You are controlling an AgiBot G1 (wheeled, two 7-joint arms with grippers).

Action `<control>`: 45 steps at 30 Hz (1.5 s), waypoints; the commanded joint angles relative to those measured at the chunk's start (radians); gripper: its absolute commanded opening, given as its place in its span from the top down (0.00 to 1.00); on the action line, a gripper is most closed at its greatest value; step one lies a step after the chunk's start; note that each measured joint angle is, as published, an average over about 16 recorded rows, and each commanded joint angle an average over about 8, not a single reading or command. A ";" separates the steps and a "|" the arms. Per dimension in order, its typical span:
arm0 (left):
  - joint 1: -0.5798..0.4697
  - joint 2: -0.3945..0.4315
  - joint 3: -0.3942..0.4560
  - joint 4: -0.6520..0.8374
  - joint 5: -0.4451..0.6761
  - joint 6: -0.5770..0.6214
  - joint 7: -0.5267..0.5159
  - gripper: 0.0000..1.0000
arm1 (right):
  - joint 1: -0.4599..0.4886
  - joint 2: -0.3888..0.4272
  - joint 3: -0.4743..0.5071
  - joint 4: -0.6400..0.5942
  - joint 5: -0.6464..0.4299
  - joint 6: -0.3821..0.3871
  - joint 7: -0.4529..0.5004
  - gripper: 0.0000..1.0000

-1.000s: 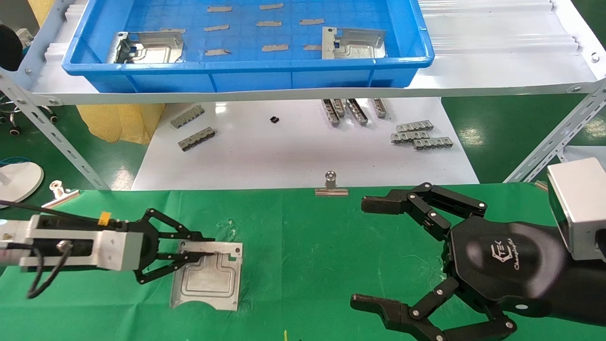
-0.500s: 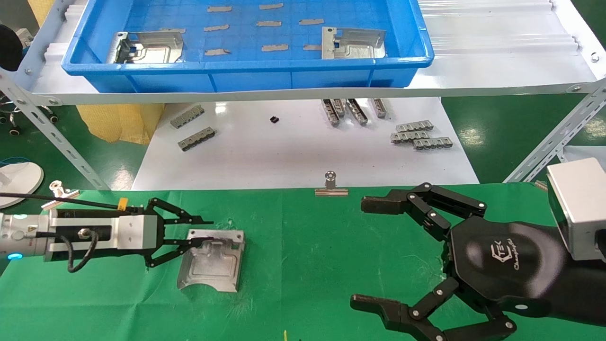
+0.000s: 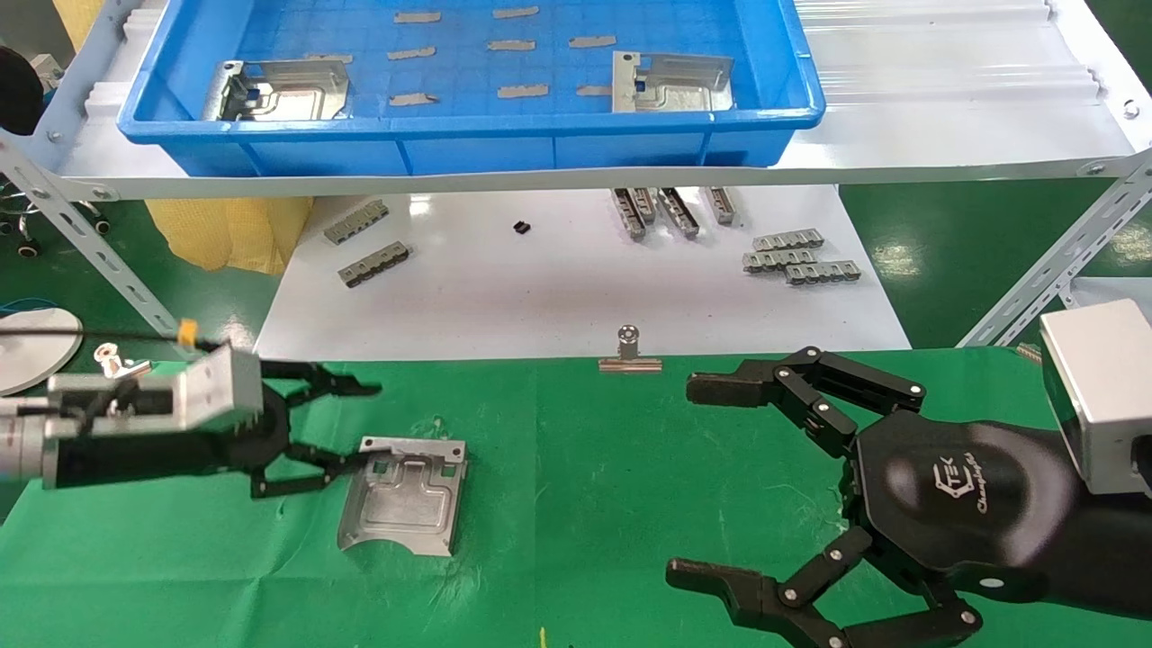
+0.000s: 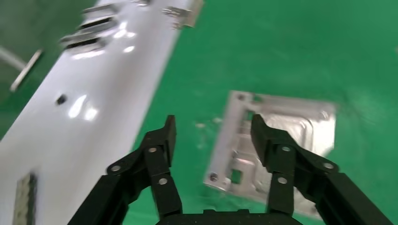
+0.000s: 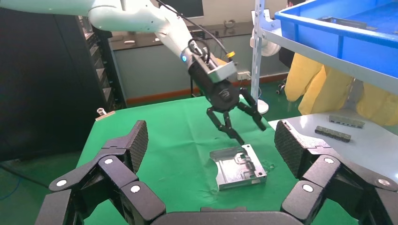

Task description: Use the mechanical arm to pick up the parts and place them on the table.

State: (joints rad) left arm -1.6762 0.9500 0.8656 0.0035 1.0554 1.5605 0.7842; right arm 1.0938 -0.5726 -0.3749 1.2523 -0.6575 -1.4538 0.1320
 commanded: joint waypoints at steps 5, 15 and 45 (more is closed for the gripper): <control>-0.011 0.004 -0.009 0.037 -0.013 0.000 -0.070 0.00 | 0.000 0.000 0.000 0.000 0.000 0.000 0.000 0.00; 0.015 -0.012 -0.030 -0.026 -0.024 -0.004 -0.092 0.00 | 0.000 0.000 0.000 0.000 0.000 0.000 0.000 0.00; 0.318 -0.181 -0.317 -0.677 -0.179 -0.036 -0.546 0.00 | 0.000 0.000 0.000 0.000 0.000 0.000 0.000 0.00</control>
State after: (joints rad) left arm -1.3586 0.7696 0.5485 -0.6735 0.8760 1.5249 0.2382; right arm 1.0937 -0.5726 -0.3750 1.2521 -0.6572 -1.4536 0.1318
